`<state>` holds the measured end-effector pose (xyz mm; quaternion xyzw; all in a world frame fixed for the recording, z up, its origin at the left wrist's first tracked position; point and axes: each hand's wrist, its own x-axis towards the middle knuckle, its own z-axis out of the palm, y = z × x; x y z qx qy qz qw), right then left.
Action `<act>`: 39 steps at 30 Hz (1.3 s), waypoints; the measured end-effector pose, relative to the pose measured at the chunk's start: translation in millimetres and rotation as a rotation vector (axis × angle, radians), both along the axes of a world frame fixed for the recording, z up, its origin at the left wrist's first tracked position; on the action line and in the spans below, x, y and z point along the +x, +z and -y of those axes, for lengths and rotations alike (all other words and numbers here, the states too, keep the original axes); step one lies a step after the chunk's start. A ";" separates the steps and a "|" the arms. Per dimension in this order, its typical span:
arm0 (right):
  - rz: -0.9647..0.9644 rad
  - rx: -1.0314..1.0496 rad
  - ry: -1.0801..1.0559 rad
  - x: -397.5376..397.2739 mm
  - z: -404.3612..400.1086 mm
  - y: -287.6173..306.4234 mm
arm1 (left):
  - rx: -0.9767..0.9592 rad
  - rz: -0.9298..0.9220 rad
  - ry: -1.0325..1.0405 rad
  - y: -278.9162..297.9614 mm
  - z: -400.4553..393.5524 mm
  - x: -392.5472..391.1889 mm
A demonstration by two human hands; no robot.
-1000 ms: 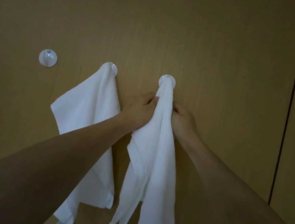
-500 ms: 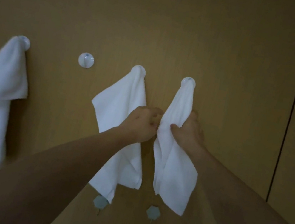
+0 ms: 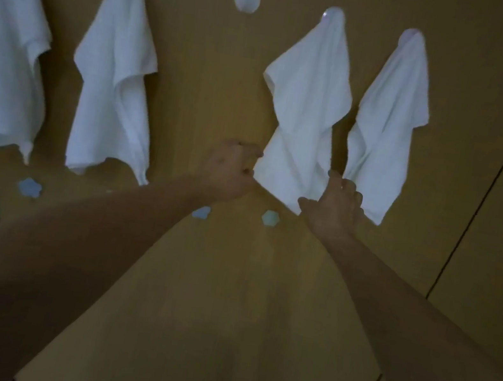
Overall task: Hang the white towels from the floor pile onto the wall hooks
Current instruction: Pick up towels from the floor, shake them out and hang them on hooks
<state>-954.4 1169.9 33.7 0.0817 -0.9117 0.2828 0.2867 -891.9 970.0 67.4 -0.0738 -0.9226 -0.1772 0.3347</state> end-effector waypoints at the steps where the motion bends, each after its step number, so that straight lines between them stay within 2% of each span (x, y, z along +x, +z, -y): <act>1: 0.026 0.007 0.020 8.0 12.0 -18.1 | -0.002 0.027 0.004 -15.2 11.4 7.6; 5: 0.193 0.080 0.049 34.1 55.5 -102.1 | 0.061 0.136 0.058 -96.5 51.9 32.1; 10: 0.418 0.237 0.084 54.1 91.1 -222.5 | 0.097 0.439 0.187 -222.2 93.8 43.2; 16: 0.789 0.350 0.177 60.1 101.9 -380.0 | 0.137 0.769 0.252 -387.4 124.1 63.6; 21: 0.997 0.402 0.229 61.5 100.6 -509.5 | 0.253 0.958 0.324 -516.9 128.2 75.3; 24: 1.082 0.424 0.247 54.2 99.2 -593.9 | 0.318 1.005 0.375 -602.2 125.8 77.7; 30: 1.198 0.500 0.274 40.9 106.6 -796.3 | 0.410 1.131 0.413 -809.6 114.7 84.9; 33: 1.216 0.525 0.281 25.9 118.6 -896.7 | 0.439 1.157 0.416 -910.3 112.7 82.7; 39: 1.173 0.543 0.334 -17.2 159.2 -1059.0 | 0.442 1.153 0.440 -1059.0 122.4 67.8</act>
